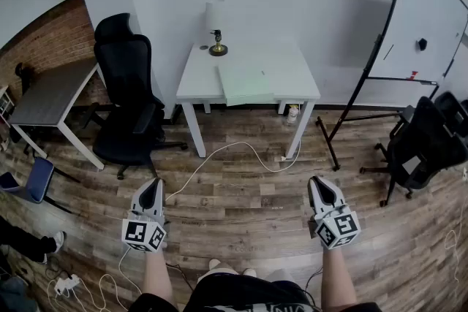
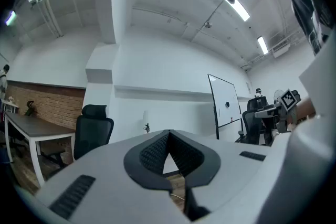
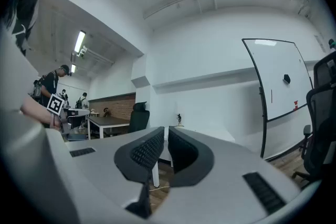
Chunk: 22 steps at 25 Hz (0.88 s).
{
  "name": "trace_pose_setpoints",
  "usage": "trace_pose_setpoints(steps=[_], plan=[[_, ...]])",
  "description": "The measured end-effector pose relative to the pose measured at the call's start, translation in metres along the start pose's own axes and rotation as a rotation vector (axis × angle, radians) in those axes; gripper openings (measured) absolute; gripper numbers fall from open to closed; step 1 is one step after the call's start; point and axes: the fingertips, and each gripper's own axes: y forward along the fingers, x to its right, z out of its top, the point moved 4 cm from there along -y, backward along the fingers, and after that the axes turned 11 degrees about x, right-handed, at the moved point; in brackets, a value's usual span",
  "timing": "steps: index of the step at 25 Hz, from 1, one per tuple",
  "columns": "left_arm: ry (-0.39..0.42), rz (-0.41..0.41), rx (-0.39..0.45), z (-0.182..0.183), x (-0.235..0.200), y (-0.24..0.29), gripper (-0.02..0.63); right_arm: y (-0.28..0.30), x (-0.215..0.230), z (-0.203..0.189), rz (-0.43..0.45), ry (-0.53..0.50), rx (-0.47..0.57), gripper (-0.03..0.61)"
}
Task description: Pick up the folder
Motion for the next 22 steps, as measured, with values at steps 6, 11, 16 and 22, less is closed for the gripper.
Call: trace_pose_setpoints(steps=[6,11,16,22], plan=[[-0.004,-0.015,0.025,0.012,0.004,-0.004,0.012,-0.017,-0.001,0.007,-0.025,0.004,0.025,0.038],[-0.004,-0.026,0.029,0.016,0.012,-0.003,0.012,-0.023,0.001,0.008,-0.035,0.018,0.035,0.038],[-0.008,-0.018,0.032,0.018,0.014,-0.006,0.012,-0.022,0.001,0.006,-0.032,0.029,0.032,0.037],[-0.013,-0.006,0.014,0.007,0.016,0.003,0.012,-0.011,0.013,0.0,-0.029,0.049,0.021,0.038]])
